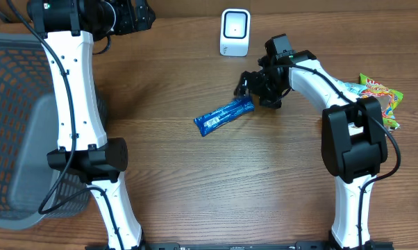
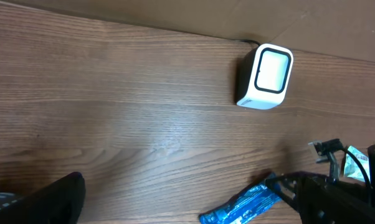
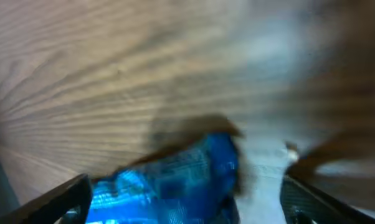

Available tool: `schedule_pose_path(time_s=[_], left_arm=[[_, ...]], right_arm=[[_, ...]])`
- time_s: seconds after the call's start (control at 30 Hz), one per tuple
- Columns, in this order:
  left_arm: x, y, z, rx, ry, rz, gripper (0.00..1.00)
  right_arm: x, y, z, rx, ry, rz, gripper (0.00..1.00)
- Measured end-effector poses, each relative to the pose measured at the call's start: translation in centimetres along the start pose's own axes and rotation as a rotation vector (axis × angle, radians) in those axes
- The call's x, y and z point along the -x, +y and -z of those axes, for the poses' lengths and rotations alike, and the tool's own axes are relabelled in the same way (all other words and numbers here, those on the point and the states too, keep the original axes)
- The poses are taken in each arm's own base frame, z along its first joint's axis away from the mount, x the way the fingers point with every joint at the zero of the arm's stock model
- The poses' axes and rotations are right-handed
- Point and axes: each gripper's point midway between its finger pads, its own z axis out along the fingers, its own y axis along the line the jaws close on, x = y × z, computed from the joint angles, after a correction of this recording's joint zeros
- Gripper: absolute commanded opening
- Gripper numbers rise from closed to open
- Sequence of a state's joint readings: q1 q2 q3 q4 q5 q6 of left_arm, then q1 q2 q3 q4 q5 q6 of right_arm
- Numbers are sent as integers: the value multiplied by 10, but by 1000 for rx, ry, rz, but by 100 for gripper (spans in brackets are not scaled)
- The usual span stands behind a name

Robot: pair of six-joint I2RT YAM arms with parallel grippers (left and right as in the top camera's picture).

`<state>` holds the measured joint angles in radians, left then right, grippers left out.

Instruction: Scan the item barcode

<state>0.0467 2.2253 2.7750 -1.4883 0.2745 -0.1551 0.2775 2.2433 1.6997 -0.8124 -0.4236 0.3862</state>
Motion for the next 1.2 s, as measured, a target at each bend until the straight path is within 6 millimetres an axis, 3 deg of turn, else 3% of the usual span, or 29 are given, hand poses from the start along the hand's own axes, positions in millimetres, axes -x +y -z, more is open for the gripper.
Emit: schedule_pose_path(time_s=[0.07, 0.23, 0.3, 0.37, 0.43, 0.47, 0.6, 0.8, 0.83, 0.9, 0.93, 1.07, 1.2], left_arm=[[0, 0, 0, 0, 1, 1, 100], [0, 0, 0, 0, 0, 0, 100], [0, 0, 0, 0, 1, 0, 100], [0, 0, 0, 0, 1, 0, 100], [0, 0, 0, 0, 1, 0, 100], [0, 0, 0, 0, 0, 0, 100], [0, 0, 0, 0, 1, 0, 100], [0, 0, 0, 0, 0, 0, 100], [0, 0, 0, 0, 0, 0, 100], [0, 0, 0, 0, 0, 0, 100], [0, 0, 0, 0, 0, 0, 100], [0, 0, 0, 0, 0, 0, 100], [0, 0, 0, 0, 0, 0, 100]], right_arm=[[-1, 1, -2, 15, 5, 92, 75], [-13, 0, -7, 30, 46, 165, 72], [-20, 3, -9, 36, 58, 166, 62], [-30, 5, -12, 35, 88, 147, 30], [-42, 5, -16, 30, 125, 119, 4], [-50, 6, -18, 35, 153, 86, 4], [-49, 7, -17, 44, 157, -19, 4], [-31, 2, -16, 27, 95, -328, 4], [-29, 1, -16, 18, 81, -361, 7], [-25, -1, -15, 2, 56, -384, 74], [-23, -2, -14, -3, 49, -373, 99], [-16, 8, -4, 44, 36, -129, 100], [-19, 6, 1, 48, 60, 85, 100]])
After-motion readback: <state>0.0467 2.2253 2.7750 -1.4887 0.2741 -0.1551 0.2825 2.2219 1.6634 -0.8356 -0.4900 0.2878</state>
